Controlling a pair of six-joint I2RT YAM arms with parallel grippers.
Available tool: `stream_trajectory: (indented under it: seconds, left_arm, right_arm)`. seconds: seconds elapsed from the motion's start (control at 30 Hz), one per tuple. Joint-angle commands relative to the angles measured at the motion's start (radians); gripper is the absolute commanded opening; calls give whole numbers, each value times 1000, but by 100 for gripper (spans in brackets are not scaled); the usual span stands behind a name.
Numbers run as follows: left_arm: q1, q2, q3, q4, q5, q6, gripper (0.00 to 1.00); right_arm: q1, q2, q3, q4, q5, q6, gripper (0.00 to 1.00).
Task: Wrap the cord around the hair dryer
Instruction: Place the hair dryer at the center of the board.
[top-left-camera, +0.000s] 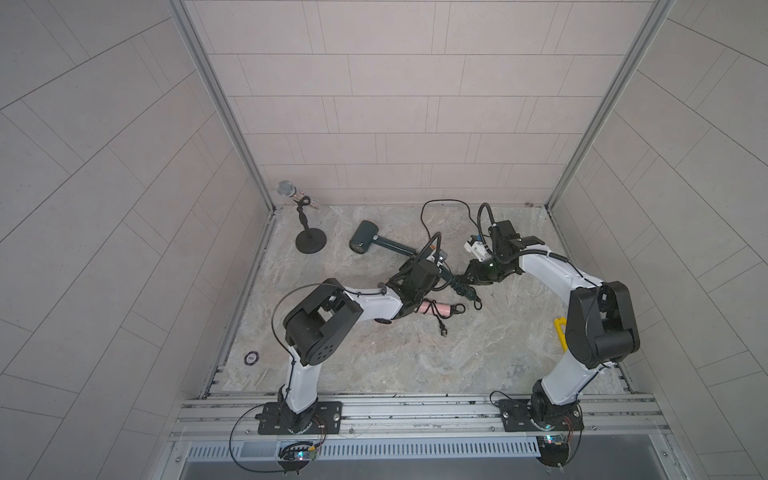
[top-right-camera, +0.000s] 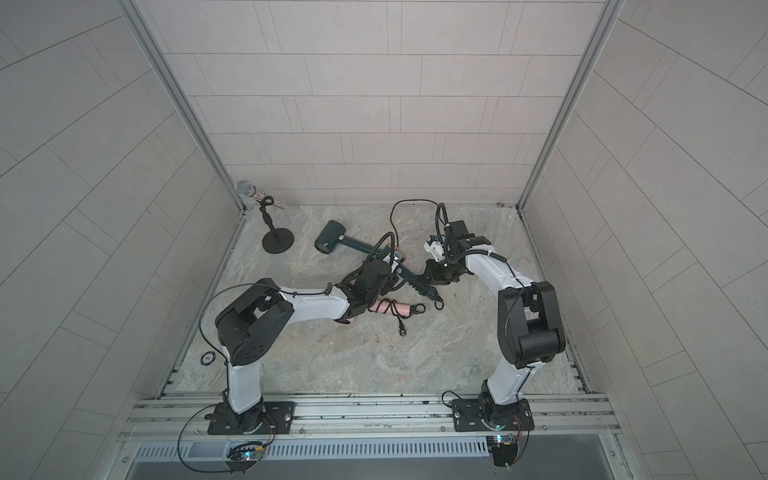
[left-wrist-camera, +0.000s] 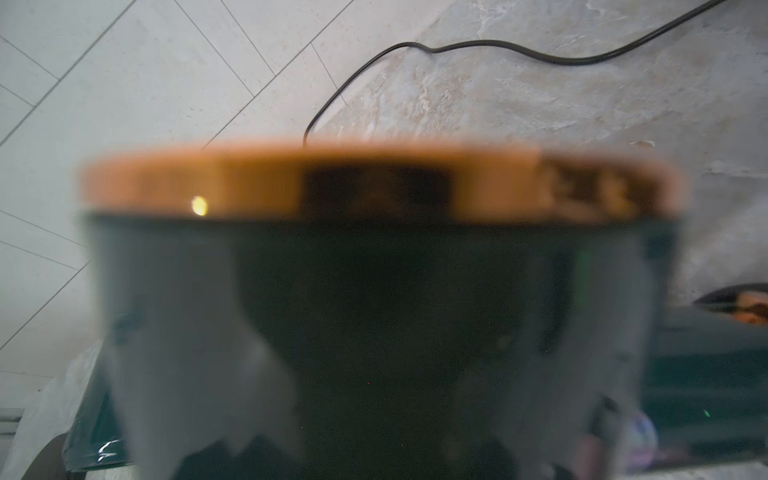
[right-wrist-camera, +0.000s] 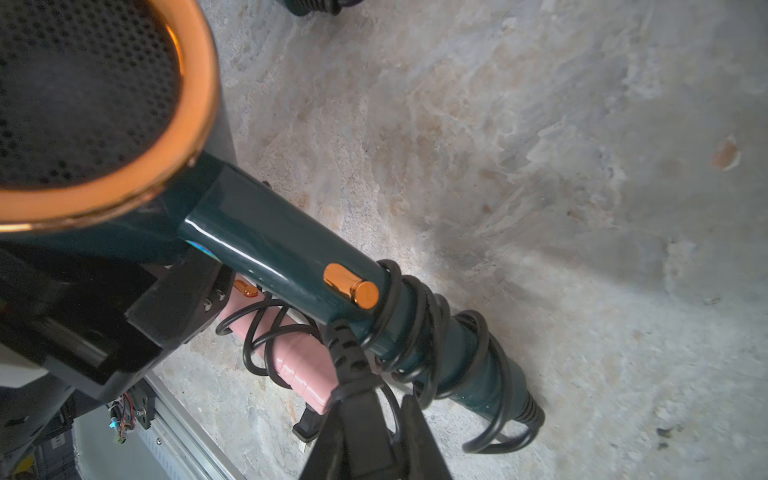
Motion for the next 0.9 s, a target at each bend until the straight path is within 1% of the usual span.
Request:
stream_trajectory:
  seconds: [0.0, 0.13, 0.2, 0.33, 0.47, 0.57, 0.7, 0.73, 0.87]
  left_arm:
    - [-22, 35, -4, -186, 167, 78, 50]
    - [-5, 48, 13, -232, 242, 66, 63]
    - [6, 59, 30, -266, 293, 61, 68]
    - [34, 97, 92, -369, 388, 46, 73]
    - [64, 146, 189, -534, 441, 40, 77]
    - [82, 159, 230, -587, 468, 31, 82]
    - [95, 177, 319, -718, 497, 37, 98]
    - [96, 180, 341, -754, 508, 44, 100]
    - [103, 170, 401, -847, 548, 53, 100]
  right_arm:
    - [-27, -8, -5, 105, 93, -3, 0]
    - [-34, 30, -7, 109, 106, -6, 0]
    - [-36, 56, -10, 113, 102, -6, 0]
    - [-38, 98, -23, 131, 93, -4, 0]
    - [-40, 125, -27, 132, 100, -3, 0]
    - [-41, 134, -25, 130, 102, -4, 0]
    - [-43, 136, -21, 124, 115, -5, 0]
    - [-41, 136, -19, 120, 121, -7, 0]
    - [-42, 136, -20, 112, 137, -12, 0]
